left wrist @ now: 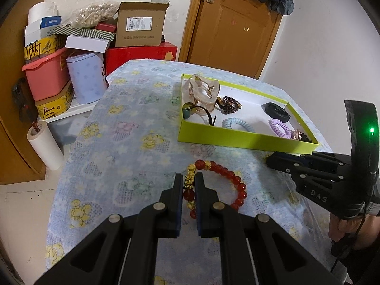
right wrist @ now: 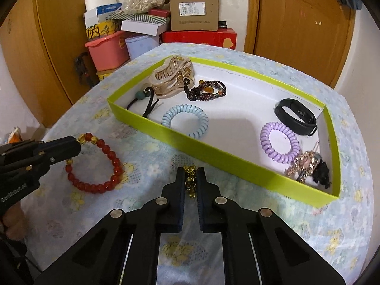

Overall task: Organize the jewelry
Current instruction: 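Carry the red bracelet into the box with the left tool while the right carries the gold chain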

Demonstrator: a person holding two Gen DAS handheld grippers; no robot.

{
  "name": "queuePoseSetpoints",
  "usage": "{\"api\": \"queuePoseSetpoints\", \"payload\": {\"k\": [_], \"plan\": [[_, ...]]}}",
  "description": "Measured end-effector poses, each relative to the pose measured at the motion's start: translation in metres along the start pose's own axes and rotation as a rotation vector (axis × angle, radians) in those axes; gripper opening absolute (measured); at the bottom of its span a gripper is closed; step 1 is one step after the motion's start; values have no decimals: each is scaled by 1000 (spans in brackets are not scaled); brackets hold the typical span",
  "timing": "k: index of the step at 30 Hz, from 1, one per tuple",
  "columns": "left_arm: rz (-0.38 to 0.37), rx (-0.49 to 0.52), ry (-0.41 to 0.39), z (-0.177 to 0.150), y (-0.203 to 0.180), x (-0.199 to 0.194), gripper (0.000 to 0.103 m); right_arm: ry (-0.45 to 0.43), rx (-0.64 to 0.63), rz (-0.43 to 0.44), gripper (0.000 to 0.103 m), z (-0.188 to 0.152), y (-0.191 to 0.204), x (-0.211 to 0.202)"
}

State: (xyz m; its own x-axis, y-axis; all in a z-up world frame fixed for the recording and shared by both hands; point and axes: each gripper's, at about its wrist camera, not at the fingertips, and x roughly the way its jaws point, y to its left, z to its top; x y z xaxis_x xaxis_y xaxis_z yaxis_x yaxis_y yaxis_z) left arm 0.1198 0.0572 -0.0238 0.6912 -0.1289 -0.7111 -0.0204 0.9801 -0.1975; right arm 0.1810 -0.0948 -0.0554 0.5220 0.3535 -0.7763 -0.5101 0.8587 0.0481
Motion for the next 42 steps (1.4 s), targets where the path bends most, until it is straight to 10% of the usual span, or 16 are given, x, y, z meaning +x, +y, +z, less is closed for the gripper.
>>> {"api": "queuePoseSetpoints", "payload": {"k": [42], "plan": [[-90,163,-134,56,-88,-58,10,-210,98,94,8,-4,-46,-113]]}}
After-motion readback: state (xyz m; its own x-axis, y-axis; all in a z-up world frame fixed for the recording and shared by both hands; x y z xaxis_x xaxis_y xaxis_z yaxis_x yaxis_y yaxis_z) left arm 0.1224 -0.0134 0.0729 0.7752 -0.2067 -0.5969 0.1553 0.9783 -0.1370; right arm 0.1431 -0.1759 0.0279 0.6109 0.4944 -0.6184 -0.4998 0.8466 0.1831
